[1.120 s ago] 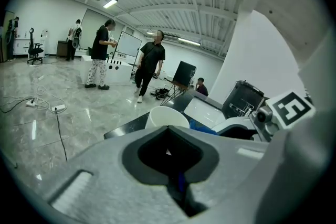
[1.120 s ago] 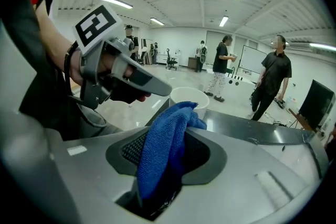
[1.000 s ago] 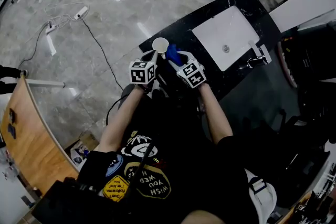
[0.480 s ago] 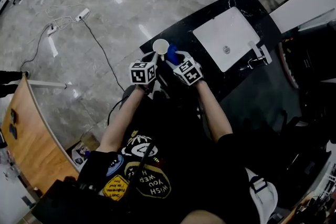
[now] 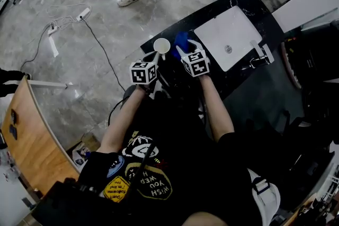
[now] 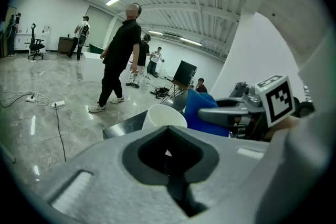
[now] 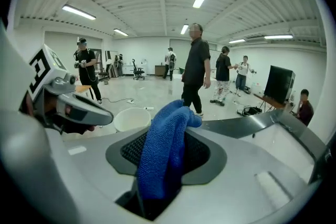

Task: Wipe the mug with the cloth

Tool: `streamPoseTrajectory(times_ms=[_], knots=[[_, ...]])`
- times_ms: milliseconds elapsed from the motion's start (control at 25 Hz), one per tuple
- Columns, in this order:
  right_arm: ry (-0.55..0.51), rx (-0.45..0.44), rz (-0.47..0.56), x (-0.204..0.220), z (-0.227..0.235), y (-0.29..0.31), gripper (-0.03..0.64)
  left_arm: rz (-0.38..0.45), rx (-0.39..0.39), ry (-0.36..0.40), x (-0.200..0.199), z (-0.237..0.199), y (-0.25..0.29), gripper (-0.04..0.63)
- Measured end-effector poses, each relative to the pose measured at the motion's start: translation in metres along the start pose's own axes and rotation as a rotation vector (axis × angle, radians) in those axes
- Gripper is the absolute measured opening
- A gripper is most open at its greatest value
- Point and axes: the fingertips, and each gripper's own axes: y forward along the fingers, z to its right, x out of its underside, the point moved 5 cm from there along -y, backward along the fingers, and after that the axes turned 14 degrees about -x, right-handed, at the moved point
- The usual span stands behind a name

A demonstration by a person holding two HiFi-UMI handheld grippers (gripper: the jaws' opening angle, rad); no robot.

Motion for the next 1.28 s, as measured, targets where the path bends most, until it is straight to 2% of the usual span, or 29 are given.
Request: streamPoseTrajectory(times_ms=[80, 240, 320, 440, 600, 680, 760, 920, 1040, 1120, 1280], knots=[[-0.003, -0.058, -0.040, 0.008, -0.009, 0.006, 0.163, -0.005, 0.003, 0.004, 0.003, 0.003, -0.001, 0.003], [-0.084, -0.295, -0.157, 0.037, -0.059, 0.021, 0.163, -0.022, 0.016, 0.010, 0.007, 0.006, 0.000, 0.003], [-0.093, -0.362, -0.180, 0.049, -0.073, 0.025, 0.163, -0.027, 0.022, 0.011, 0.007, 0.006, 0.001, 0.003], [-0.065, -0.324, -0.155, 0.051, -0.062, 0.020, 0.163, -0.022, 0.023, 0.004, 0.007, 0.006, 0.000, 0.003], [0.029, -0.120, 0.038, 0.016, -0.014, -0.001, 0.163, -0.007, 0.002, -0.017, 0.004, 0.002, -0.002, 0.003], [0.049, -0.045, 0.070, 0.005, 0.002, -0.003, 0.163, -0.004, -0.007, -0.023, 0.003, -0.001, -0.002, 0.003], [0.030, -0.060, 0.018, 0.008, -0.002, 0.004, 0.163, -0.006, -0.009, -0.022, 0.004, -0.001, -0.001, 0.003], [-0.096, -0.253, -0.135, 0.033, -0.053, 0.023, 0.163, -0.026, 0.011, -0.012, 0.007, 0.002, 0.000, 0.003], [-0.139, -0.349, -0.161, 0.049, -0.071, 0.025, 0.163, -0.039, 0.024, -0.010, 0.010, 0.004, 0.000, 0.003], [-0.111, -0.313, -0.134, 0.046, -0.060, 0.019, 0.163, -0.037, 0.022, -0.014, 0.010, 0.003, 0.000, 0.003], [0.007, -0.081, 0.014, 0.015, -0.013, 0.000, 0.163, -0.025, 0.012, -0.017, 0.006, 0.000, 0.001, 0.003]])
